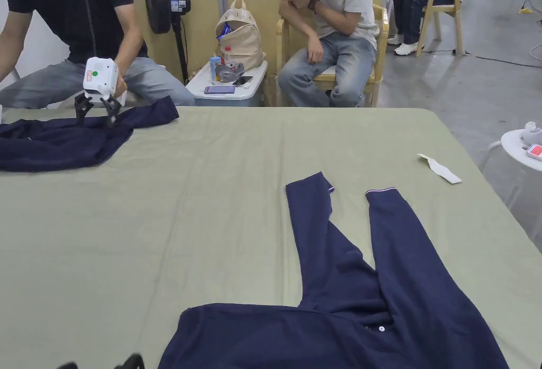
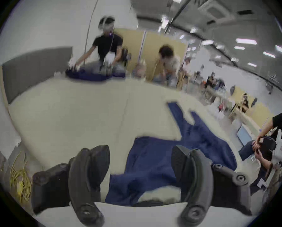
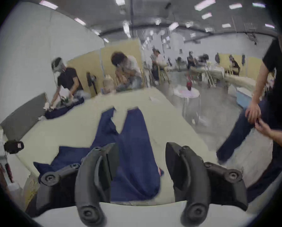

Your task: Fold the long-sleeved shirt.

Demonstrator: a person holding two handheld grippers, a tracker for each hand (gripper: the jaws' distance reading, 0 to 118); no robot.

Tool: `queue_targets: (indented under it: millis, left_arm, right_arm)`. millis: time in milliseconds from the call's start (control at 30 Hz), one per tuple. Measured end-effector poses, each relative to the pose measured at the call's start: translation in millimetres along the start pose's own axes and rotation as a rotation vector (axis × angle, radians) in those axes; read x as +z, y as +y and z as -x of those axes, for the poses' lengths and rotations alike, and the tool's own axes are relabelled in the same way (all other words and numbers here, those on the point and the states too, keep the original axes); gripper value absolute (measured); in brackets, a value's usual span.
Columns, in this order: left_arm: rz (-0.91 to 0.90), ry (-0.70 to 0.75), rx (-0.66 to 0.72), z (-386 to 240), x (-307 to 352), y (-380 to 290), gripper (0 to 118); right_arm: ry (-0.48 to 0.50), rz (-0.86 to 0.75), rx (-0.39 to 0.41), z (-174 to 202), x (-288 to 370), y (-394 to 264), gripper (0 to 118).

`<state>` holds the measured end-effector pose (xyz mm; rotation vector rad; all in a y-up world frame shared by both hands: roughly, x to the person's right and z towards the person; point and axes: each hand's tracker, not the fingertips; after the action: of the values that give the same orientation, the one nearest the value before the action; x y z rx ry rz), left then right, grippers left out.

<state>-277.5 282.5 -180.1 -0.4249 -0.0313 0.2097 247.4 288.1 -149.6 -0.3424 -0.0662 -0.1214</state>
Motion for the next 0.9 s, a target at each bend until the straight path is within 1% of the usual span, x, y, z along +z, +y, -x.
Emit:
queue_targets:
  millis: [33, 67, 100, 133, 167, 200, 233, 267, 300, 333, 400, 467, 500, 567, 600, 667, 700, 733, 767, 800, 833, 900]
  left_arm:
    - [-0.029, -0.007, -0.008, -6.2, 2.5, 10.5, 69]
    - [-0.052, -0.013, -0.006, -12.5, 2.1, 20.2, 52]
    - [-0.038, -0.019, 0.000, -17.8, 0.6, 28.1, 23]
    - [-0.029, -0.008, 0.007, -22.6, -5.3, 32.6, 0]
    - [0.002, 0.017, 0.021, -27.4, -12.7, 34.6, 0]
    - [0.011, 0.033, 0.037, -18.5, -28.5, 26.6, 0]
    - [0.051, 0.011, 0.028, -17.0, -37.3, 22.2, 0]
    - [0.091, -0.021, 0.028, -15.8, -46.6, 17.9, 0]
    - [0.137, -0.051, 0.038, -20.1, -53.9, 13.8, 0]
    - [0.175, -0.066, 0.044, -23.9, -58.7, 9.9, 0]
    - [0.173, -0.077, 0.050, -18.5, -73.3, -2.9, 0]
    - [0.200, -0.057, 0.008, -15.1, -89.1, -6.6, 0]
    - [0.186, -0.043, 0.003, -12.3, -99.0, -7.6, 0]
    - [0.204, -0.059, 0.015, -4.9, -125.3, -2.4, 0]
    - [0.214, -0.045, 0.010, -10.3, -138.4, 7.4, 0]
    - [0.272, -0.052, -0.042, -3.1, -176.9, 9.8, 0]
    - [0.296, -0.043, -0.078, -0.8, -195.5, 7.8, 2]
    - [0.319, -0.024, -0.109, -7.4, -214.1, 11.7, 24]
    - [0.367, -0.011, -0.127, -3.8, -234.6, 6.7, 52]
    - [0.397, -0.012, -0.116, 1.0, -253.4, -2.9, 75]
    - [0.433, -0.028, -0.097, 5.6, -267.9, -11.9, 79]
    - [0.545, -0.072, -0.039, 11.2, -295.9, -31.1, 78]
  right_arm:
    - [0.024, -0.022, 0.017, 9.1, -1.3, 10.8, 61]
    - [0.061, -0.049, 0.036, 18.3, -2.7, 18.8, 47]
    - [0.098, -0.082, 0.057, 27.7, -5.5, 24.8, 25]
    - [0.119, -0.095, 0.071, 36.5, -9.9, 26.1, 3]
    - [0.108, -0.088, 0.069, 45.2, -15.4, 25.7, 3]
    - [0.105, -0.084, 0.068, 53.3, -20.5, 23.6, 2]
    - [0.138, -0.061, 0.065, 58.2, -27.2, 20.2, 1]
    - [0.189, -0.028, 0.046, 61.4, -32.6, 15.5, 1]
    - [0.218, -0.009, 0.022, 64.7, -36.7, 9.2, 1]
    - [0.226, 0.006, 0.012, 67.2, -38.5, 2.8, 1]
    - [0.254, 0.066, 0.023, 72.9, -44.4, -8.6, 0]
    - [0.246, 0.092, 0.054, 74.9, -47.7, -18.4, 0]
    - [0.247, 0.111, 0.053, 74.4, -50.0, -22.5, 0]
    - [0.237, 0.144, 0.033, 69.4, -56.2, -28.3, 0]
    - [0.228, 0.166, 0.020, 65.9, -60.1, -30.9, 0]
    - [0.213, 0.188, 0.002, 57.9, -67.1, -34.3, 0]
    - [0.202, 0.201, -0.007, 53.6, -71.1, -35.3, 0]
    - [0.187, 0.210, -0.013, 49.2, -75.1, -36.3, 0]
    - [0.174, 0.218, -0.016, 44.5, -78.2, -37.4, 0]
    - [0.165, 0.224, -0.019, 39.6, -82.0, -39.1, 0]
    - [0.154, 0.231, -0.028, 35.2, -84.9, -40.7, 0]
    - [0.137, 0.259, -0.062, 24.6, -89.9, -44.4, 0]
